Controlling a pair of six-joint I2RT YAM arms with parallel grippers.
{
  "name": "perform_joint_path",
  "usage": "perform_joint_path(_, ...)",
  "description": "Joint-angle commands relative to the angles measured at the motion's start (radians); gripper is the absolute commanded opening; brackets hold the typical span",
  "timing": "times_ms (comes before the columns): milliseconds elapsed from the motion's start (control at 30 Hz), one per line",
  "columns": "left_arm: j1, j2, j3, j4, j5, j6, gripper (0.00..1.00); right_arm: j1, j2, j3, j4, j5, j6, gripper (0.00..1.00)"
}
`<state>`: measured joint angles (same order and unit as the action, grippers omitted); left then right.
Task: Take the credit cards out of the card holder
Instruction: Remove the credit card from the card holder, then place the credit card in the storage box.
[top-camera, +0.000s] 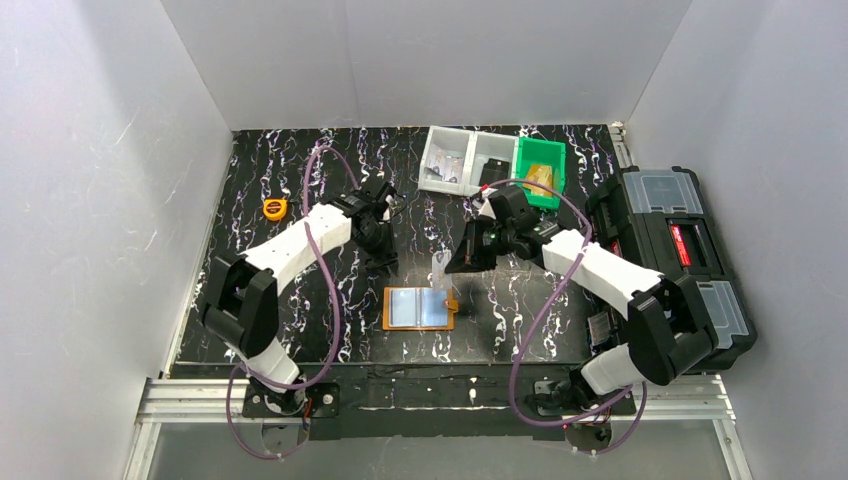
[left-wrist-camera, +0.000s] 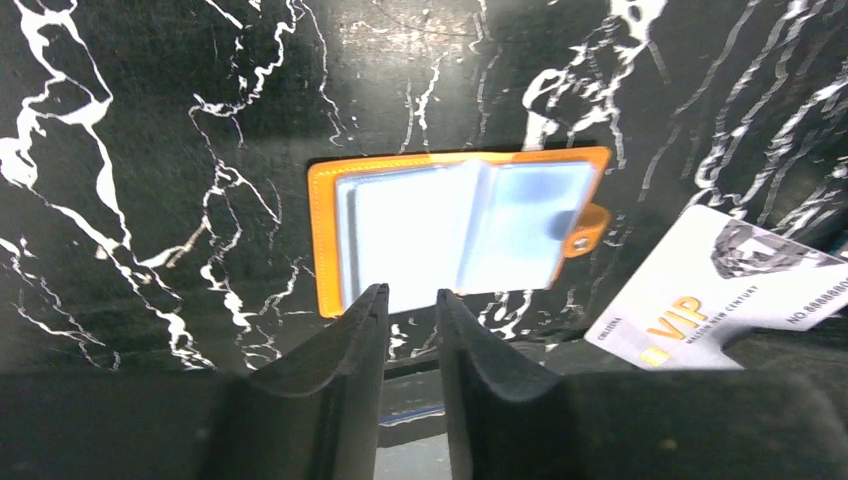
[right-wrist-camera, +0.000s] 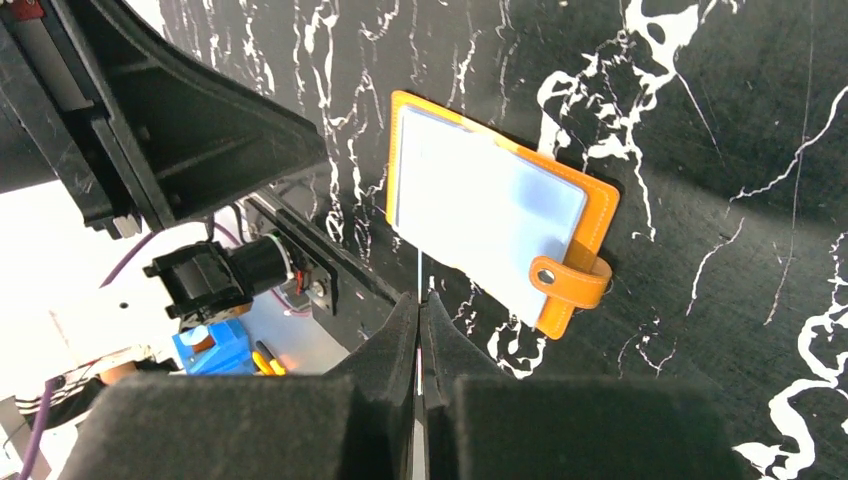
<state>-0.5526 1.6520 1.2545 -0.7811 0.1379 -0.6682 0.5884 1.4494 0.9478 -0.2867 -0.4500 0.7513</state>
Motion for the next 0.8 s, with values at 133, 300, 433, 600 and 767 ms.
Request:
perform_joint_path(133,0.0,-0.154,0.033,-0.068,0.017,0.025,0.74,-0.058,0.008,0.186,-0.093,0.029,-0.033,0.01)
perform_joint_path(300,0.0,-0.223,0.015,-0.076,0.023,0.029,0.98,-0.135,0.119,0.38,-0.143,0.052,-0.066,0.01)
perform_joint_path(433,0.0,-0.267,-0.017,-0.068,0.051,0.025,0.98,-0.194,0.282,0.592,-0.187,0.075,-0.109,0.01)
perform_joint_path(600,0.0,-0.306,-0.04,-0.069,0.077,0.032,0.98,-0.256,0.547,0.915,-0.266,0.086,-0.136,0.01)
perform_joint_path(767,0.0,-0.324,-0.035,-0.085,0.087,0.055,0.98,-0.289,0.812,1.285,-0.341,0.052,-0.128,0.01)
